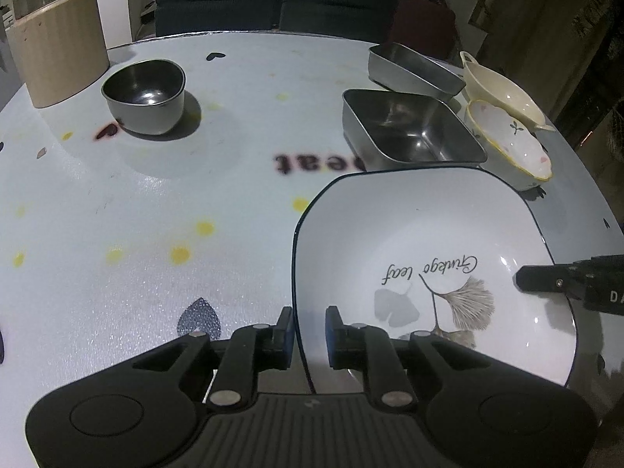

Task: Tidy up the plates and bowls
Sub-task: 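Lift the plate with both tools and lower it onto the table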

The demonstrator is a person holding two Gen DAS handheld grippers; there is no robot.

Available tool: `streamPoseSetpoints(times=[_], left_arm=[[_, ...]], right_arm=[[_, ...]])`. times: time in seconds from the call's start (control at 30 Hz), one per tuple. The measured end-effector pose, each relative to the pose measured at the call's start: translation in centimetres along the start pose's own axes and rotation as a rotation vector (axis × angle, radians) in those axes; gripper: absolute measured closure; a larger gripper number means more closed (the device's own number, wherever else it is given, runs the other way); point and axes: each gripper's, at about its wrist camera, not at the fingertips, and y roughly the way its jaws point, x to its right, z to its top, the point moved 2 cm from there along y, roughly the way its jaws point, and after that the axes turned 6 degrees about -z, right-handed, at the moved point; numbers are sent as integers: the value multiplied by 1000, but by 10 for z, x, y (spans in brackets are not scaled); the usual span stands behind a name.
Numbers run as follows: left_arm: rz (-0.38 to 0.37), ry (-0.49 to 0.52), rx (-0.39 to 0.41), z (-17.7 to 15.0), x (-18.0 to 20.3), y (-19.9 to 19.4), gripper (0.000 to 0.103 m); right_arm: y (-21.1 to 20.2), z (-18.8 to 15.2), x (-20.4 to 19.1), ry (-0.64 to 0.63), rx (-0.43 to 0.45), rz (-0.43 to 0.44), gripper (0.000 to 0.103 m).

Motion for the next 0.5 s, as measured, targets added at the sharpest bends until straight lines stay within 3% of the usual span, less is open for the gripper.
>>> streamPoseSetpoints(times=[0.5], left_arm=[[-17, 33, 7, 1, 6, -5, 86]], right_arm=[[20, -3, 6, 2, -38, -30, 87]])
